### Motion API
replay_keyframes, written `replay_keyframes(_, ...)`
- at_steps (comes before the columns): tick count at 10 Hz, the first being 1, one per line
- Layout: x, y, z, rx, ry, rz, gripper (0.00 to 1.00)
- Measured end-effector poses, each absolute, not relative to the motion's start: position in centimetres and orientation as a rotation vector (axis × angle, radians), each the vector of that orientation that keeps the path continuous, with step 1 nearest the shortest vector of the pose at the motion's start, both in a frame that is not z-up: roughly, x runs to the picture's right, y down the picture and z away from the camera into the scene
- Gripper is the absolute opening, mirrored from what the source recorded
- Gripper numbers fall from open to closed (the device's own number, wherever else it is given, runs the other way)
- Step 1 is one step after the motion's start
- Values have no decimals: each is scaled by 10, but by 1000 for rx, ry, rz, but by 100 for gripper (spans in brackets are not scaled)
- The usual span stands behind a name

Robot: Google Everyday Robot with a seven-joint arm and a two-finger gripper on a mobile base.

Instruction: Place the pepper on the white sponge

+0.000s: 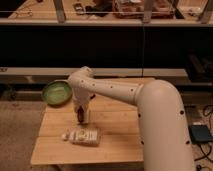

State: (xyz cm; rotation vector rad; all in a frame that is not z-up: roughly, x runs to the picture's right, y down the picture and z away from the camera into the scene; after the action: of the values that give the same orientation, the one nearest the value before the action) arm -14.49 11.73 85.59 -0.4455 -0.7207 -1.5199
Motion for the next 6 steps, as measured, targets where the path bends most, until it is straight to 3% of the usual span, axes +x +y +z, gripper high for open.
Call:
replay_keyframes(3,-145,117,860,-461,-726,-1524,38)
replay_keyframes(6,-146,117,860,-485,-735,-1533,68)
